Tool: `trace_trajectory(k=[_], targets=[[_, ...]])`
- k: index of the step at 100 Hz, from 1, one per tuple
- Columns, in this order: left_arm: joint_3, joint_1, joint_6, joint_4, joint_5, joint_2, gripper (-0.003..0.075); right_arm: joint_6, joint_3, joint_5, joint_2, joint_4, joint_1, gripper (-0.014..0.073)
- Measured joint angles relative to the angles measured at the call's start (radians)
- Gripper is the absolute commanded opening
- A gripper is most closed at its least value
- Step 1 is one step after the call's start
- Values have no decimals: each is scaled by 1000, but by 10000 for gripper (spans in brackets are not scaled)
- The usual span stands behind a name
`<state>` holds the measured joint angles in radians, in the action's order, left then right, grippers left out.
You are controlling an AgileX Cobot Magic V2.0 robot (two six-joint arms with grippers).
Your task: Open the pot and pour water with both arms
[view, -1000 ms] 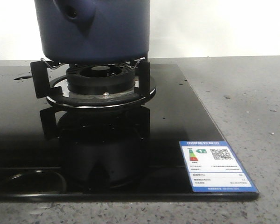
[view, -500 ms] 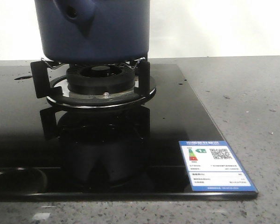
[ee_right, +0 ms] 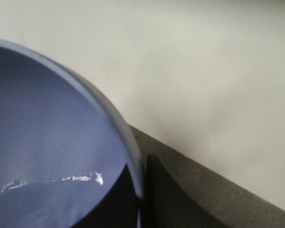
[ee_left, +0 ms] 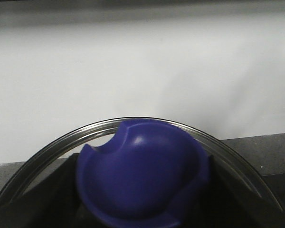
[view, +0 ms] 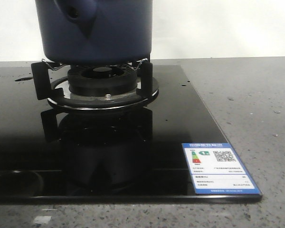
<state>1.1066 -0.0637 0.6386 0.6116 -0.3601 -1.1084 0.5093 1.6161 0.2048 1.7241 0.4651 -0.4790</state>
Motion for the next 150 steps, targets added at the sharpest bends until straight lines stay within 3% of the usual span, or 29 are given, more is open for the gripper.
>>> trace_trajectory(k=[38, 66, 113, 150], targets=[[0, 0, 0, 0, -1, 0, 357, 8, -257, -521, -25, -51, -78, -42], [0, 0, 0, 20, -1, 0, 358, 8, -347, -857, -25, -74, -118, -42], [0, 0, 0, 26, -1, 0, 358, 8, -369, -1112, -31, -170, -120, -42], [0, 0, 0, 28, -1, 0, 357, 8, -369, -1158, -31, -215, -120, -42]])
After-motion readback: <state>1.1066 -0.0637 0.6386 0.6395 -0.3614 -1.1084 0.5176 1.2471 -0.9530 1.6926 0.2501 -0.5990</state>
